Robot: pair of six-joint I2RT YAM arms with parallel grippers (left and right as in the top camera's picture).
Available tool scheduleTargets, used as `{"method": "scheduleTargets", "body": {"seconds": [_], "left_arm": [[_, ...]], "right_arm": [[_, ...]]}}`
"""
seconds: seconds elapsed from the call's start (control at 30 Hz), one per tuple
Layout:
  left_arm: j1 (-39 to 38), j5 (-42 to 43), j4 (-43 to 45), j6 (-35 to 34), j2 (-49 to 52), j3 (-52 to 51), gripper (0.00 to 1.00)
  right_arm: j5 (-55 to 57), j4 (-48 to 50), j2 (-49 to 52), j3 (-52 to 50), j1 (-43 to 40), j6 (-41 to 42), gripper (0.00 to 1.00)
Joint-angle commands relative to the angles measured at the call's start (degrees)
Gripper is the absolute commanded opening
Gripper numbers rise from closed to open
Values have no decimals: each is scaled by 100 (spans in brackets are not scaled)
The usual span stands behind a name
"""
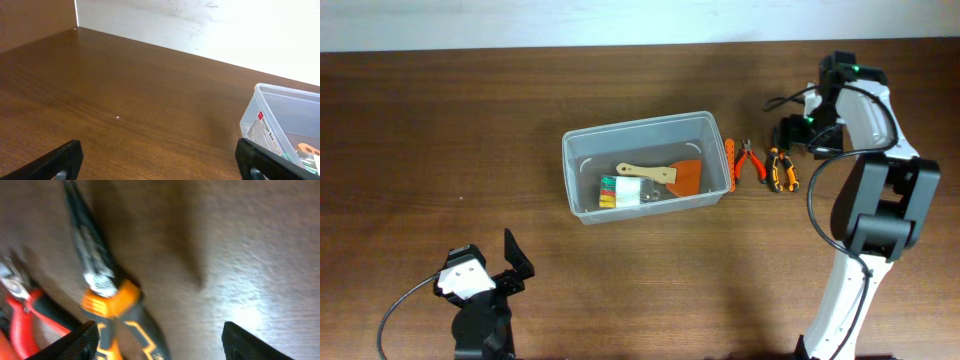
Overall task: Pack container
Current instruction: 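Lower the right gripper onto the orange-black pliers and grasp them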
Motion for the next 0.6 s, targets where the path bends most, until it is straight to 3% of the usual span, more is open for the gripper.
{"method": "scheduleTargets", "body": {"seconds": [0.0,0.07,0.1,0.57], "left_arm": [[-22,-22,-4,50,-24,-22,99],[-22,-22,-4,50,-24,-22,99],[-22,-22,-4,50,-24,-22,99],[-22,-20,-4,50,-24,-22,99]], "right_arm": [[162,-39,-26,-68,-120,-238,74],[160,-52,-26,-140,-164,-275,58],[157,-52,-26,-195,-175,-297,55],[70,254,-28,-1025,-122,-437,56]]}}
